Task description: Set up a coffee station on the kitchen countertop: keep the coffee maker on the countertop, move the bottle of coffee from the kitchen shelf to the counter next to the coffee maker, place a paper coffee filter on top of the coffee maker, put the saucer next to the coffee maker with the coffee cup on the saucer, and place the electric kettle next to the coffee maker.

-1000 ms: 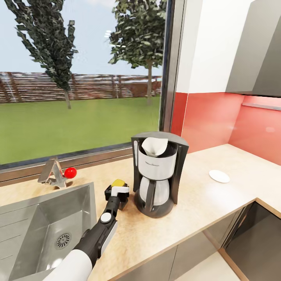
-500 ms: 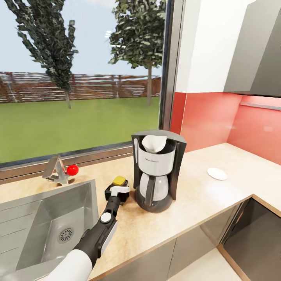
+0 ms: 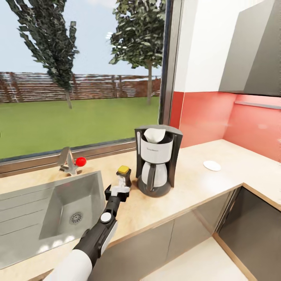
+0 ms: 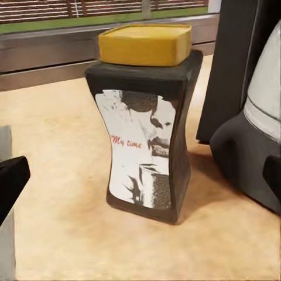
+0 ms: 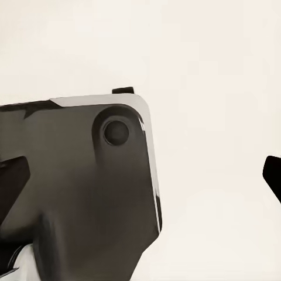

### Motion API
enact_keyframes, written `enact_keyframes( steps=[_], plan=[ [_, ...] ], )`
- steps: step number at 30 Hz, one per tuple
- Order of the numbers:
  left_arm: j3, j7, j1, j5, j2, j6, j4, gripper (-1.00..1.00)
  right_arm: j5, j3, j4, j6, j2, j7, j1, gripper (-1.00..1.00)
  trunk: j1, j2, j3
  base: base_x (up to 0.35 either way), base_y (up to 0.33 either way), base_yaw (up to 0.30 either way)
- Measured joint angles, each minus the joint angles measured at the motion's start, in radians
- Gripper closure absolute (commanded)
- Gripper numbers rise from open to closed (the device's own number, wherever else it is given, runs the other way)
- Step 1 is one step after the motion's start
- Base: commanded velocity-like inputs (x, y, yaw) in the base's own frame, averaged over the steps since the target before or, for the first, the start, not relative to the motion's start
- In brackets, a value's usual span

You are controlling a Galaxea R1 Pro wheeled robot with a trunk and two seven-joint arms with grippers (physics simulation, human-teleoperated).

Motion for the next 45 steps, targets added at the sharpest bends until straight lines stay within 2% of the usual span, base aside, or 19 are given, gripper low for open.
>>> enact_keyframes(
  steps=[9,14,15,17,18,21,22,25,28,30,35,37,40,45],
  plan=[
    [-0.001,0.000,0.002,0.001,0.000,-0.001,0.000,-1.00,0.000,0.000,0.000,0.000,0.000,0.000,0.000,-1.00,0.000,0.000,0.000,-0.336,0.045,0.000],
    [-0.015,-0.008,0.044,0.000,0.000,-0.017,-0.030,-1.00,0.000,0.000,0.000,-0.001,0.000,-0.001,0.000,-1.00,0.000,0.000,0.000,-0.338,0.002,0.000],
    [-0.076,-0.013,0.085,0.000,0.000,-0.031,-0.086,-1.00,-0.001,0.000,0.000,-0.001,0.000,-0.001,0.000,-1.00,0.000,0.000,0.000,-0.332,0.000,0.000],
    [-0.124,-0.015,0.131,0.000,0.002,-0.033,-0.147,-1.00,-0.001,0.000,0.000,-0.001,0.000,-0.002,0.000,-1.00,0.000,0.000,0.000,-0.299,0.000,0.000],
    [-0.134,-0.015,0.144,0.000,0.003,-0.033,-0.164,-1.00,-0.001,0.000,0.000,-0.001,0.000,-0.002,0.000,-1.00,0.000,0.000,0.000,-0.245,0.000,0.000],
    [-0.189,-0.018,0.229,0.000,0.006,-0.035,-0.272,-1.00,-0.001,0.000,0.000,-0.001,0.000,-0.002,0.000,-1.00,0.000,0.000,0.000,-0.130,0.000,0.000],
    [-0.200,-0.018,0.239,0.000,0.006,-0.035,-0.286,-1.00,-0.001,0.000,0.000,-0.001,0.000,-0.002,0.000,-1.00,0.000,0.000,0.000,-0.059,0.000,0.000],
    [-0.279,-0.018,0.303,-0.001,0.011,-0.033,-0.358,-1.00,-0.001,0.000,0.001,-0.002,0.001,-0.002,0.000,-1.00,-0.001,0.000,0.000,-0.023,0.000,0.000],
    [-0.309,-0.019,0.345,0.000,0.029,-0.033,-0.400,-1.00,-0.001,0.000,0.001,-0.002,0.001,-0.002,0.000,-1.00,-0.001,0.000,0.000,-0.005,0.000,0.000],
    [-0.327,-0.036,0.365,0.001,0.051,-0.032,-0.415,-1.00,-0.001,0.001,0.001,-0.002,0.002,-0.002,0.000,-1.00,-0.001,0.000,0.000,-0.001,0.000,0.000],
    [-0.353,-0.165,0.388,0.007,0.118,-0.026,-0.412,-1.00,-0.001,0.002,0.001,-0.002,0.002,-0.002,0.000,-1.00,-0.001,0.000,0.000,0.000,0.000,0.000],
    [-0.356,-0.208,0.405,0.008,0.135,-0.024,-0.393,-1.00,-0.001,0.002,0.002,-0.002,0.002,-0.002,0.000,-1.00,-0.001,0.000,0.000,0.000,0.000,0.000],
    [-0.357,-0.229,0.436,0.002,0.144,-0.023,-0.342,-1.00,-0.001,0.001,0.002,-0.002,0.002,-0.002,0.000,-1.00,-0.001,0.000,0.000,0.000,0.000,0.000],
    [-0.350,-0.232,0.497,-0.001,0.165,-0.023,-0.180,-1.00,-0.001,0.000,0.002,-0.002,0.002,-0.002,0.000,-1.00,-0.001,0.000,0.000,0.000,0.000,0.000]
  ],
)
